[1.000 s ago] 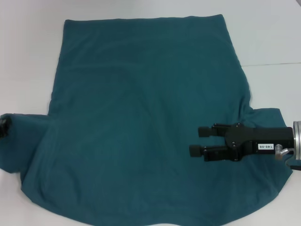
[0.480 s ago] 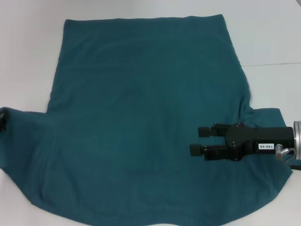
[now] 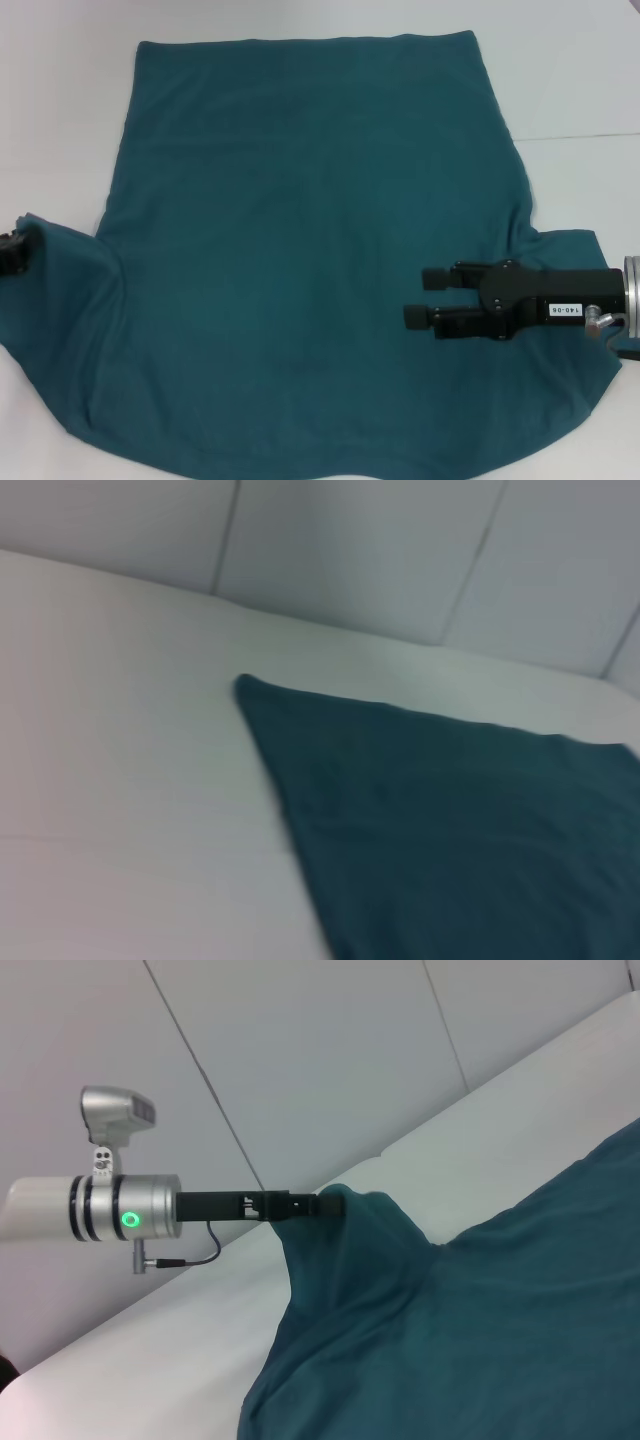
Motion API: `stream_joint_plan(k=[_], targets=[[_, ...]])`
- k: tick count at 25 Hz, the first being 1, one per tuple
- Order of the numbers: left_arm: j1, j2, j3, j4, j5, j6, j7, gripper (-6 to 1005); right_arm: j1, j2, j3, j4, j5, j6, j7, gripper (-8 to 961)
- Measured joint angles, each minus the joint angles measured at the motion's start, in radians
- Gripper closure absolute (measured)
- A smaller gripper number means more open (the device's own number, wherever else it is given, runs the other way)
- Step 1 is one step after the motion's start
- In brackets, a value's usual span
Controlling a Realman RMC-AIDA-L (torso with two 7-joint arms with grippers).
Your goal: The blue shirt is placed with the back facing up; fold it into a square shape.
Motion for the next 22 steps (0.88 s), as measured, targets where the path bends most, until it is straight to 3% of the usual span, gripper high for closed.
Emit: stream_joint_plan(k=[9,22], targets=[[0.001,0.002,0.0,0.026,-0.003,0.157,-0.065,964,0.0,0.0,0.0,0.003,0.0,0.009,0.0,76],[-0.027,-0.041,0.007,0.03,-0.01,0.223,-0.087,957,-0.002,0.0,0.0,0.011,0.0,0.008,0.0,76]])
